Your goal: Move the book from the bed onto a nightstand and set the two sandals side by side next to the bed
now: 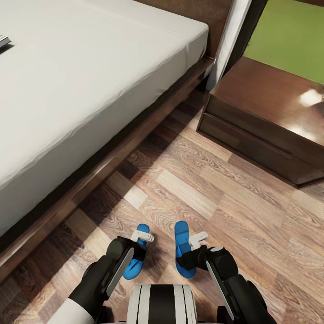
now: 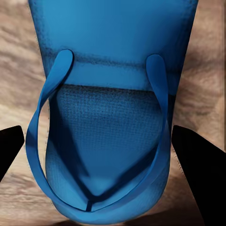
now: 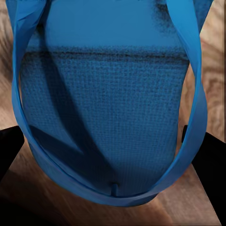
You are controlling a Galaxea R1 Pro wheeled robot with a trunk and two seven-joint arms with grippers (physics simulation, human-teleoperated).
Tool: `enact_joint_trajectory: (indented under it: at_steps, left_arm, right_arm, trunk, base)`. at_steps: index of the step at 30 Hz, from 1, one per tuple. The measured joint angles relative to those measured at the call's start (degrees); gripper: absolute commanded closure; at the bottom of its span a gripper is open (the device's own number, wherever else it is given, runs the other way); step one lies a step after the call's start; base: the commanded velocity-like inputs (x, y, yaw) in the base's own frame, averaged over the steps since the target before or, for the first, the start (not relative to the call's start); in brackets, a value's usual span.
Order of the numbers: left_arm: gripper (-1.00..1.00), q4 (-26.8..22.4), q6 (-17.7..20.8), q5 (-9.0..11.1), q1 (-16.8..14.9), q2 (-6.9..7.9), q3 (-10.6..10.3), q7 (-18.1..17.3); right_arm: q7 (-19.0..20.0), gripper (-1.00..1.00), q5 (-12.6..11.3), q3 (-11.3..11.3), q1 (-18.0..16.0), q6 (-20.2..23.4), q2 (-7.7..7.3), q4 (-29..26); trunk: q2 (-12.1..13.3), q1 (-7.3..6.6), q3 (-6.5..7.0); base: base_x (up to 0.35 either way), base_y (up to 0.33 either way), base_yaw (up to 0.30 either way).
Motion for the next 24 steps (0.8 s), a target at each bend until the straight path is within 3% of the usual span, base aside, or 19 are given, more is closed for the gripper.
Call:
enact_joint_trajectory:
  at_steps: [24]
  left_arm:
    - [1.0, 0.1, -0.1, 0.0, 0.0, 0.09, 0.0, 0.0]
  right_arm:
    - [0.0, 1.0, 0.0, 0.1, 0.0, 0.0, 0.0, 0.0]
  trunk:
    - [0.0, 0.0, 0.0]
  base:
    - [0.052, -0.027, 0.0]
